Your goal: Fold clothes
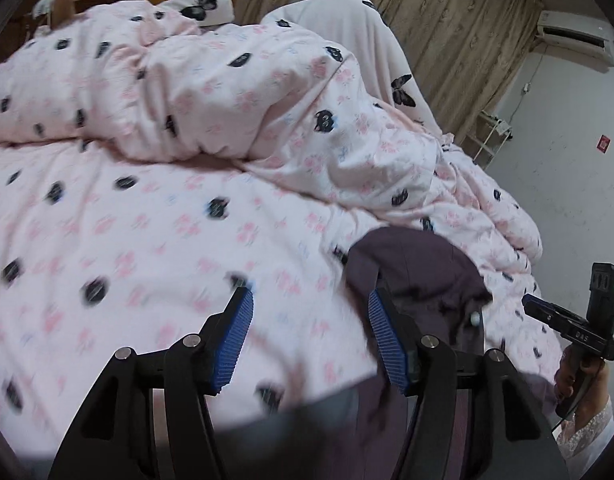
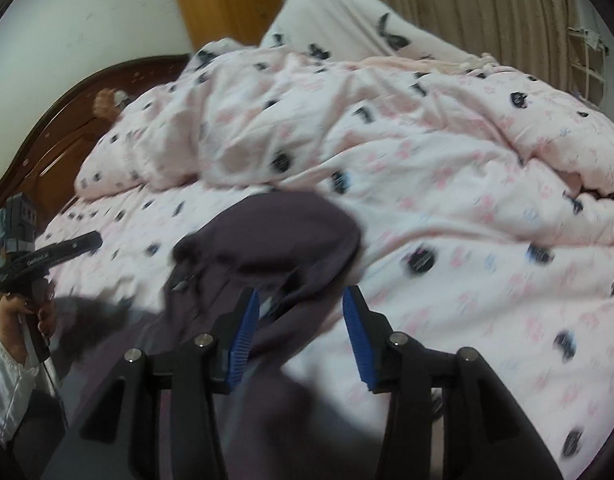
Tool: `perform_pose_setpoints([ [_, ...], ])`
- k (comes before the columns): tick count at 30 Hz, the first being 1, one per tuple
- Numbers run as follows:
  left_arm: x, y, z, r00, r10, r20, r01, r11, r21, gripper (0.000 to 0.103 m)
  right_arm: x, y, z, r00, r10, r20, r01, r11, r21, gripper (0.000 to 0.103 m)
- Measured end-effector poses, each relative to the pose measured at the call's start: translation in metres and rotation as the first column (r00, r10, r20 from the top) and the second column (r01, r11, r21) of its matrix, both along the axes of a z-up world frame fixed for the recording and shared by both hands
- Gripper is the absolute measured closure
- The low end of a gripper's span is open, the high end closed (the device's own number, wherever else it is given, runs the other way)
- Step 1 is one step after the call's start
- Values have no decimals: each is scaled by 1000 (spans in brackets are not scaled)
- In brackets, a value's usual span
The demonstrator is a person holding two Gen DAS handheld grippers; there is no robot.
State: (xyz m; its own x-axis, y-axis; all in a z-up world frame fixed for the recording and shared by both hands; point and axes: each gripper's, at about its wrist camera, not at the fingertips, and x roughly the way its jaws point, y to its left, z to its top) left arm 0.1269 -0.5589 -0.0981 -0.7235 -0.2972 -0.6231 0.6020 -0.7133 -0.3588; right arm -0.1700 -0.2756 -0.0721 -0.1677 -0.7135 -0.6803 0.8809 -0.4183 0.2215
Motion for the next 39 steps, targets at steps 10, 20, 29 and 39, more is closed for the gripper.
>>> perform_pose_setpoints([
  [10, 64, 87, -3, 999, -7, 38, 11, 993, -118, 48, 103, 33, -24, 994, 98, 43, -98, 995, -19, 47],
  [20, 106, 104, -8, 999, 31, -44, -36, 992, -118, 48, 155, 45, -26, 988, 156, 0, -156, 987, -34, 41],
  [29, 116, 112, -8, 999, 39, -25, -42, 984, -170, 48, 169, 62, -22, 984, 180, -8, -180, 980, -81, 37],
  [39, 170, 87, -20, 993, 109, -50, -113, 990, -83, 48, 146, 70, -31, 990, 118, 74, -110, 989, -103, 37],
])
